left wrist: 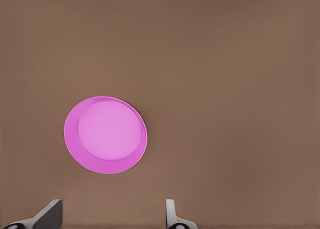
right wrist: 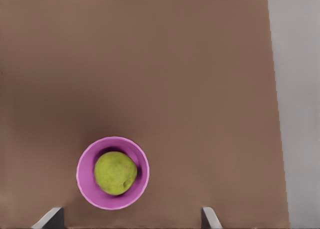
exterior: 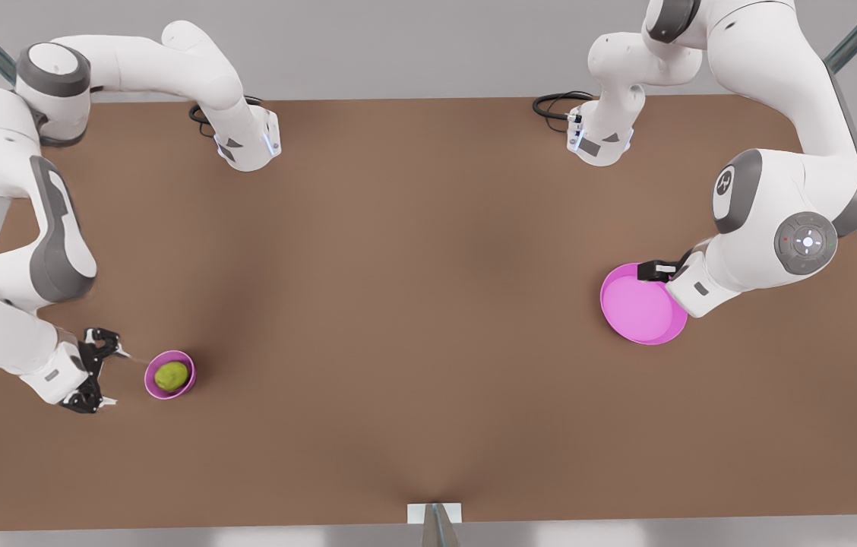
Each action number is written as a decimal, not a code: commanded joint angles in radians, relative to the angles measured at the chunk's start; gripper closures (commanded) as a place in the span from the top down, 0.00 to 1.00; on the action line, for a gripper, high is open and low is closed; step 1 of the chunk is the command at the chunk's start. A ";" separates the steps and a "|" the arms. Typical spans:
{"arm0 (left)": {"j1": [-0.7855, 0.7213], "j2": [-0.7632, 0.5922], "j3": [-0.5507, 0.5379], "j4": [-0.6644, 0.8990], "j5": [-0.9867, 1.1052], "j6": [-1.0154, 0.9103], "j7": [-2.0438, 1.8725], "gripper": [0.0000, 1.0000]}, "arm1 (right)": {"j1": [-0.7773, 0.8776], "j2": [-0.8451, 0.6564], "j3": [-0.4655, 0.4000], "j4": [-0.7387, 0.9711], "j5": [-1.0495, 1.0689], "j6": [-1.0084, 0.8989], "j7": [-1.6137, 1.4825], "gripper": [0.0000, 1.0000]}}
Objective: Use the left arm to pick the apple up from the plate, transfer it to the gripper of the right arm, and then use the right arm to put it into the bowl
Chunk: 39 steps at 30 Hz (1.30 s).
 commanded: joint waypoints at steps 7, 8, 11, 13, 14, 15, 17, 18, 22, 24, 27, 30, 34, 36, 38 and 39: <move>0.000 -0.001 -0.002 -0.002 -0.001 -0.006 -0.009 1.00 | -0.054 -0.021 0.050 -0.019 0.078 -0.365 1.656 1.00; 0.000 -0.001 -0.002 -0.002 -0.001 -0.006 -0.009 1.00 | -0.038 -0.052 0.023 -0.033 0.113 -0.321 1.651 1.00; 0.000 -0.001 -0.002 -0.002 -0.001 -0.006 -0.009 1.00 | 0.183 -0.222 -0.176 -0.075 0.122 -0.179 1.686 1.00; 0.000 -0.001 -0.002 -0.002 -0.001 -0.006 -0.009 1.00 | 0.177 -0.224 -0.186 -0.091 0.165 -0.038 1.872 1.00; 0.000 -0.001 -0.002 -0.002 -0.001 -0.006 -0.009 1.00 | 0.179 -0.243 -0.186 -0.131 0.159 -0.022 1.854 1.00; 0.000 -0.001 -0.002 -0.002 -0.001 -0.006 -0.009 1.00 | 0.185 -0.227 -0.192 -0.054 0.213 -0.037 1.852 1.00; 0.000 -0.001 -0.002 -0.002 -0.001 -0.006 -0.009 1.00 | 0.208 -0.276 -0.220 0.034 0.285 -0.125 1.846 1.00; 0.000 -0.001 -0.002 -0.002 -0.001 -0.006 -0.009 1.00 | 0.245 -0.433 -0.470 0.005 0.619 -0.091 1.718 1.00; 0.001 -0.001 -0.002 -0.002 0.001 -0.006 -0.009 1.00 | 0.341 -0.730 -0.874 -0.292 0.974 0.004 1.383 1.00; 0.001 0.000 -0.002 -0.002 0.001 -0.006 -0.009 1.00 | 0.349 -0.716 -0.861 -0.259 0.969 -0.021 1.397 1.00; 0.001 0.000 -0.002 -0.002 0.001 -0.006 -0.009 1.00 | 0.744 -0.696 -1.174 -0.204 0.877 -0.099 1.398 1.00; 0.001 -0.001 -0.002 -0.002 0.001 -0.006 -0.009 1.00 | 0.961 -0.688 -1.374 -0.151 0.917 -0.182 1.390 1.00; 0.001 0.000 -0.002 -0.002 0.001 -0.006 -0.009 1.00 | 0.924 -0.705 -1.377 -0.142 0.922 -0.222 1.409 1.00; 0.001 0.000 -0.002 -0.002 0.001 -0.006 -0.009 1.00 | 0.924 -0.724 -1.378 -0.135 0.914 -0.231 1.432 1.00; 0.001 0.000 -0.002 -0.002 0.001 -0.006 -0.009 1.00 | 0.926 -0.754 -1.371 -0.127 0.896 -0.234 1.432 1.00; 0.001 0.000 -0.002 -0.002 0.001 -0.006 -0.009 1.00 | 0.923 -0.770 -1.366 -0.131 0.900 -0.236 1.418 1.00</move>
